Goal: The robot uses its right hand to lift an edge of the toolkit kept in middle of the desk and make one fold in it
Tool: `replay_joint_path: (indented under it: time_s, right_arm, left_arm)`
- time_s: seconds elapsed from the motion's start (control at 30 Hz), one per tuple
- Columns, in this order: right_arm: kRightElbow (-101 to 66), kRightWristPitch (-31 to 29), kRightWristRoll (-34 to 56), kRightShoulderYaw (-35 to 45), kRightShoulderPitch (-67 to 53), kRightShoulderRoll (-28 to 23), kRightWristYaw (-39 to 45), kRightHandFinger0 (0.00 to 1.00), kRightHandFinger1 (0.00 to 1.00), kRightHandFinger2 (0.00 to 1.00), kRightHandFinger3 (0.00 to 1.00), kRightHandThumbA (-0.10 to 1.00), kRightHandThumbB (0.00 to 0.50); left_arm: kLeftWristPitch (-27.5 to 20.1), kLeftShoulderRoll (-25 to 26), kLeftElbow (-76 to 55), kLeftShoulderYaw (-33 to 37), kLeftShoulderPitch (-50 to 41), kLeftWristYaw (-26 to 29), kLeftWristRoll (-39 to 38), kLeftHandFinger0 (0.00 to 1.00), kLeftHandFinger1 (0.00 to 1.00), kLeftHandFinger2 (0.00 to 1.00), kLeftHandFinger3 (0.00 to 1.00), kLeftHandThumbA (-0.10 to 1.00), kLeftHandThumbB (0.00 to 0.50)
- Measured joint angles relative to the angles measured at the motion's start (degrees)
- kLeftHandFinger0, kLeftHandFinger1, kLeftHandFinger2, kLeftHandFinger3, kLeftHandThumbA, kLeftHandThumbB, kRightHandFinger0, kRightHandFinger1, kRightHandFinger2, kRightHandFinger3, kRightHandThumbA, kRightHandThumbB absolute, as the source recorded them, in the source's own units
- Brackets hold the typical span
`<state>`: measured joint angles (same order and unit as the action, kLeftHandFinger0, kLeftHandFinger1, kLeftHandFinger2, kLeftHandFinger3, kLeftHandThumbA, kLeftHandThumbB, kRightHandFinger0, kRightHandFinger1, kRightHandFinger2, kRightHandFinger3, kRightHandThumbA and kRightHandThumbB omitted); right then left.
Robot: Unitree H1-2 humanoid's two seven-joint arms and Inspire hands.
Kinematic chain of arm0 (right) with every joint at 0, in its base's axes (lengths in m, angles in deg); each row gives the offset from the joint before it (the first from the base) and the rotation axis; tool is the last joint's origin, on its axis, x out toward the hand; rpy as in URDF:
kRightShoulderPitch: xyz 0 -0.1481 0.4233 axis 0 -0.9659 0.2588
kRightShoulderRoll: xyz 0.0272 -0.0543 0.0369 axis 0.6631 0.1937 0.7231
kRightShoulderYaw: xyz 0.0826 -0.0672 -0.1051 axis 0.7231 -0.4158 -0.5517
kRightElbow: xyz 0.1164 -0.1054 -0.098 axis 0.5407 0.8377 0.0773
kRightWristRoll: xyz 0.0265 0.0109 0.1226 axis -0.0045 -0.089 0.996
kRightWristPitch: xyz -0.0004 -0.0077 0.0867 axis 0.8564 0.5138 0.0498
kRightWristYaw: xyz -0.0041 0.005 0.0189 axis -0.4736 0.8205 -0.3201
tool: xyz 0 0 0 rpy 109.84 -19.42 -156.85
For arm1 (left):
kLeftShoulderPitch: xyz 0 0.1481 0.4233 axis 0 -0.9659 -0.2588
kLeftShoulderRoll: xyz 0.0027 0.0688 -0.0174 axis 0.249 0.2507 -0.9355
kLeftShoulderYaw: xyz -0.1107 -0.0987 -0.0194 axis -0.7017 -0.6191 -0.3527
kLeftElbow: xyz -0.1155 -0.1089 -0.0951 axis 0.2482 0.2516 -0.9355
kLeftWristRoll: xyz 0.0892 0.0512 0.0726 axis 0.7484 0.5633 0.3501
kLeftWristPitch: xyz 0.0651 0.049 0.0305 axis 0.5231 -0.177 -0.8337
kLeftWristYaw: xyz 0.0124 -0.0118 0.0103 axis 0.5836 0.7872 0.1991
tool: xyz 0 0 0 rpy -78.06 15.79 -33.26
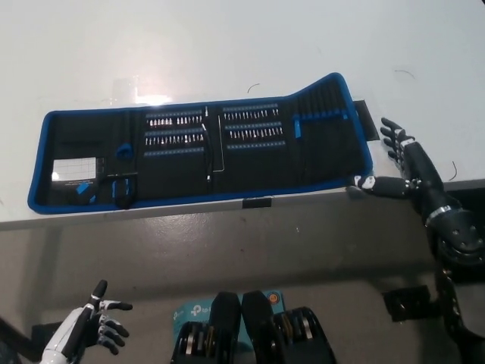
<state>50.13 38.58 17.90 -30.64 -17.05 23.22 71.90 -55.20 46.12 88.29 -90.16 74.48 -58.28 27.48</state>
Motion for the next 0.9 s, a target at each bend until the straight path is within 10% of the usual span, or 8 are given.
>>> replay_joint_path:
  time_s: [0.57,0.8,0.83,0.87,0.9]
  right_arm:
    - [4.18,0.06,0.92,0.72,5.30,8.50,-6.67,1.00,1.00,1.00,1.00,0.79,0.309]
    - [4.10,0.20,0.77,-0.24,5.07,10.70,-8.62,1.00,1.00,1.00,1.00,0.74,0.233]
    - [4.10,0.24,0.77,-0.26,4.94,10.90,-8.78,0.77,0.89,0.97,1.00,0.59,0.179]
    - [4.10,0.41,0.77,-0.31,4.64,11.21,-9.11,0.53,0.64,0.72,1.00,0.43,0.156]
    - [4.10,0.49,0.76,-0.35,4.52,11.30,-9.21,0.12,0.21,0.33,1.00,0.03,0.099]
  left_arm:
    - [-0.25,-0.60,-0.02,-0.01,-0.40,0.01,-0.01,0.37,0.37,0.37,0.60,1.00,0.500]
    - [-0.24,-1.11,-0.03,0.01,-0.41,0.00,0.00,0.38,0.37,0.36,0.58,1.00,0.500]
    - [-0.25,-1.11,-0.03,0.01,-0.40,-0.01,0.00,0.39,0.39,0.37,0.59,1.00,0.500]
    - [-0.25,-1.11,-0.03,0.01,-0.39,-0.01,0.00,0.40,0.39,0.38,0.59,1.00,0.500]
    - [-0.25,-1.11,-0.03,0.01,-0.39,-0.01,0.00,0.36,0.37,0.36,0.56,1.00,0.500]
